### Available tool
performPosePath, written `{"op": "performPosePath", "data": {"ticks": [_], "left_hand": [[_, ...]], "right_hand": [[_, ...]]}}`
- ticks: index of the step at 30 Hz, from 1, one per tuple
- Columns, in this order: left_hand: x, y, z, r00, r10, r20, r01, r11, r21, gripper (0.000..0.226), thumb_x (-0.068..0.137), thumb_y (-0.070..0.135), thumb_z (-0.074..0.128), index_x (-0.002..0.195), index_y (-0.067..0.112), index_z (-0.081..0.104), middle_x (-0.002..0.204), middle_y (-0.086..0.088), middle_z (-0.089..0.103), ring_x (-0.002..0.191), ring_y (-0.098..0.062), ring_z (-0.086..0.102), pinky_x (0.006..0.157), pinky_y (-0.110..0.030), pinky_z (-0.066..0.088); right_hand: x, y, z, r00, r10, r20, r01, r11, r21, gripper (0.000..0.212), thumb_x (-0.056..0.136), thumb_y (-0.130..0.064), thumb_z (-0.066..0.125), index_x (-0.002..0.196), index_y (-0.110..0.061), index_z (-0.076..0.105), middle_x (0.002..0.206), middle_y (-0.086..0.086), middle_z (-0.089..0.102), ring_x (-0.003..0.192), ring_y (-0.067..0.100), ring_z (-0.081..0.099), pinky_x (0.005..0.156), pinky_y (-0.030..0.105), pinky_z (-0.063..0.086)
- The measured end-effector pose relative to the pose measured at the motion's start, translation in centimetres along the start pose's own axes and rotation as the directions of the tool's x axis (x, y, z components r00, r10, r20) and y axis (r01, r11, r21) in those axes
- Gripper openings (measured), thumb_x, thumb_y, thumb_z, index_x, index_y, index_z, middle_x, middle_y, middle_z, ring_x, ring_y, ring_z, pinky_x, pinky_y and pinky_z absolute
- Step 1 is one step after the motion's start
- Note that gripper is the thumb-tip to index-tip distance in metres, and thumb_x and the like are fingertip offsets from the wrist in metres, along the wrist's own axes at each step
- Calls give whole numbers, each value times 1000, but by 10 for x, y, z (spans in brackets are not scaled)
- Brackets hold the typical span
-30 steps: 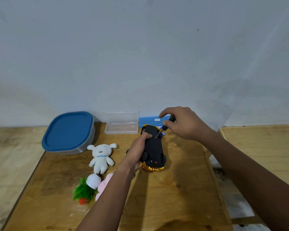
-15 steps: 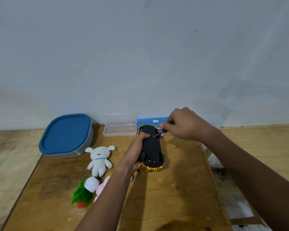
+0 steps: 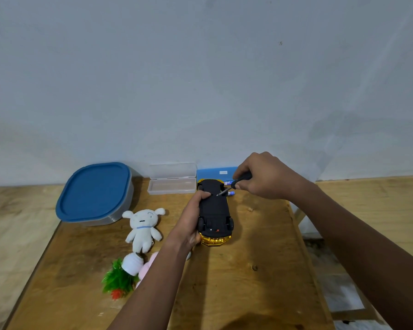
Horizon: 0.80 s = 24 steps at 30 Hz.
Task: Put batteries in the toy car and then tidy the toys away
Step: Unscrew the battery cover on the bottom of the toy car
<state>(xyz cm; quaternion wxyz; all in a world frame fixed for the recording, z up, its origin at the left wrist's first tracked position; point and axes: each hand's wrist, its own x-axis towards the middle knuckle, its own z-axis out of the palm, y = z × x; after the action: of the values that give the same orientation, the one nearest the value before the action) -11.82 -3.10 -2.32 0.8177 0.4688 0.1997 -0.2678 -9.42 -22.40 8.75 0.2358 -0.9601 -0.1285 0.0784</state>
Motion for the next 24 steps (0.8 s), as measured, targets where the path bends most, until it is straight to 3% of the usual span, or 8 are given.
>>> {"op": "performPosePath", "data": {"ticks": [5, 8, 11, 13, 15, 17, 20, 24], "left_hand": [[2, 2, -5, 1000, 20, -3, -20, 1000, -12, 53, 90, 30, 59, 133, 0, 58, 104, -19, 69, 82, -31, 67, 80, -42, 55], [3, 3, -6, 1000, 16, 5, -16, 1000, -6, 54, 90, 30, 59, 134, 0, 57, 106, -19, 69, 83, -31, 68, 78, -42, 56], [4, 2, -3, 1000, 24, 6, -25, 999, 27, 54, 89, 31, 60, 133, -2, 57, 105, -20, 67, 82, -31, 66, 76, -40, 56], [4, 1, -1, 999, 29, 15, -29, 998, 55, 46, 91, 30, 59, 126, 0, 61, 100, -19, 67, 78, -30, 65, 74, -40, 55], [5, -1, 0, 998, 47, 38, -50, 994, 93, 35, 94, 28, 54, 118, 3, 62, 92, -16, 68, 74, -29, 64, 71, -39, 55], [4, -2, 1, 997, 62, 47, -68, 989, 133, 31, 97, 26, 50, 114, 4, 63, 87, -14, 69, 71, -27, 65, 66, -37, 56], [2, -4, 3, 995, 79, 55, -86, 985, 147, 30, 97, 24, 48, 115, 4, 62, 90, -16, 66, 72, -27, 65, 63, -36, 57], [0, -4, 3, 994, 100, 50, -106, 981, 160, 36, 96, 24, 50, 121, 1, 62, 100, -22, 60, 81, -31, 62, 74, -42, 53]], "right_hand": [[1, 7, -1, 997, 46, -55, -42, 996, 77, 13, 85, -30, 71, 94, -27, 79, 93, -9, 75, 87, 10, 66, 81, 38, 58], [1, 14, 7, 985, 144, -99, -101, 930, 355, 5, 89, -27, 68, 93, -27, 71, 82, -7, 76, 78, 10, 70, 80, 40, 58], [-4, 17, 29, 987, 140, 75, -156, 776, 612, 14, 93, -7, 61, 99, -19, 57, 72, -3, 67, 59, 9, 63, 68, 38, 51], [-5, 18, 46, 985, 137, 101, -170, 783, 598, 19, 93, -7, 61, 101, -22, 53, 71, -1, 55, 55, 7, 49, 56, 25, 42], [-4, 15, 58, 988, 151, 15, -136, 841, 523, 21, 88, -15, 70, 103, -23, 58, 74, -3, 54, 59, 7, 47, 56, 19, 40], [-3, 11, 67, 986, 130, -107, -64, 876, 478, 23, 81, -16, 76, 100, -22, 65, 72, -7, 60, 64, 6, 54, 63, 20, 43], [-1, 11, 79, 981, 113, -158, -25, 878, 478, 22, 78, -14, 79, 94, -25, 69, 75, -9, 67, 74, 6, 62, 70, 22, 49], [3, 15, 91, 972, 131, -197, -31, 896, 443, 18, 76, -17, 77, 89, -27, 70, 72, -11, 69, 76, 6, 65, 71, 28, 54]]}}
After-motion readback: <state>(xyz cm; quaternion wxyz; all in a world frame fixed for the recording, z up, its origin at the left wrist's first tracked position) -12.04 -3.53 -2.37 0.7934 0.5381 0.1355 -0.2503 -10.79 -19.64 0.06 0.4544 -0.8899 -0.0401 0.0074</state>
